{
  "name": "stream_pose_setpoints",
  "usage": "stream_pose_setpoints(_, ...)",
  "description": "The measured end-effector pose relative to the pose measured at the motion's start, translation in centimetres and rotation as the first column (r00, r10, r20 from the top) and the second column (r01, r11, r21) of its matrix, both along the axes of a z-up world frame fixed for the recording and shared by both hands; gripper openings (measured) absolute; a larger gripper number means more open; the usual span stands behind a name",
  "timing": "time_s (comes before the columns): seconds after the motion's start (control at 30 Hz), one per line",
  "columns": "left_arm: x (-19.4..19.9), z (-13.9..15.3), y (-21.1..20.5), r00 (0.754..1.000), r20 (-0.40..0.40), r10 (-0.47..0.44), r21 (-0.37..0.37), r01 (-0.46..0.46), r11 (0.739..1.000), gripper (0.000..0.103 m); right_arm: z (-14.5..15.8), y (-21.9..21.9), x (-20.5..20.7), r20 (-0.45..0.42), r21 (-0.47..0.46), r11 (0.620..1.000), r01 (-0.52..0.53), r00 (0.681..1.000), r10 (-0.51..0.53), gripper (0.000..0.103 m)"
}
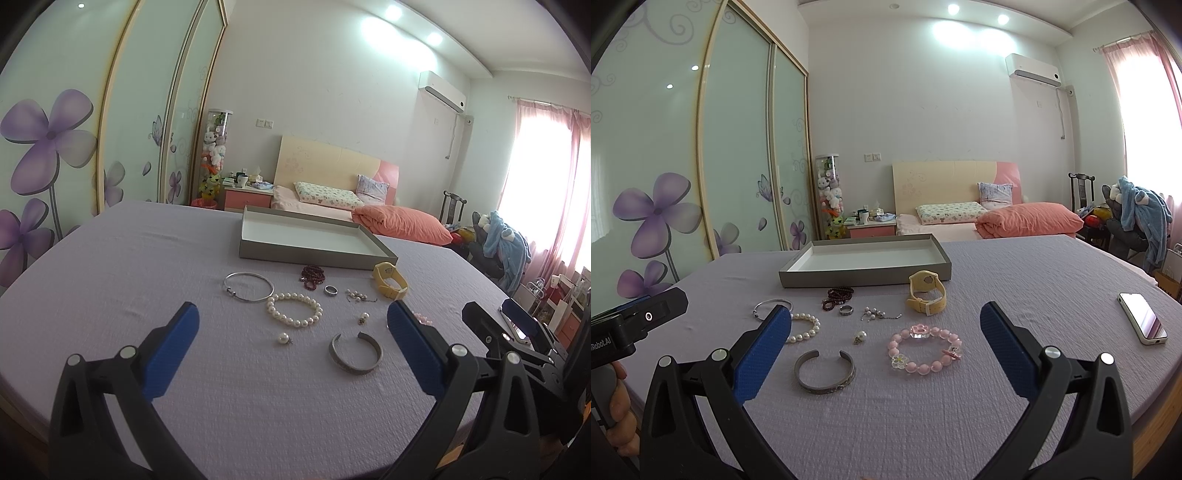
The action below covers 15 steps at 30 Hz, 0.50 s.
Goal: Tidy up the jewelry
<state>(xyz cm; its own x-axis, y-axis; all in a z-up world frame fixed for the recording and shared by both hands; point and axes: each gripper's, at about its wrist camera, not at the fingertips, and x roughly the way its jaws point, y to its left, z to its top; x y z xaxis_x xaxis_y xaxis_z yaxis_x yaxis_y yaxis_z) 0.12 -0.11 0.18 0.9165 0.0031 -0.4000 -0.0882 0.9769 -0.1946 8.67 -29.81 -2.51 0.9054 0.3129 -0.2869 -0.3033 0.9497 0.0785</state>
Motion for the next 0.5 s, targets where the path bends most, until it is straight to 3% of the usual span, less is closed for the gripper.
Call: stream_pose_setpoints(0.5,0.04,-0.23,-0.04,1.0,0.0,0.0,-0.001,0.0,1.0,0.101,0.2,-0.08,0.06,0.0,0.001,1.0,-0.001,1.0,0.001,0.102)
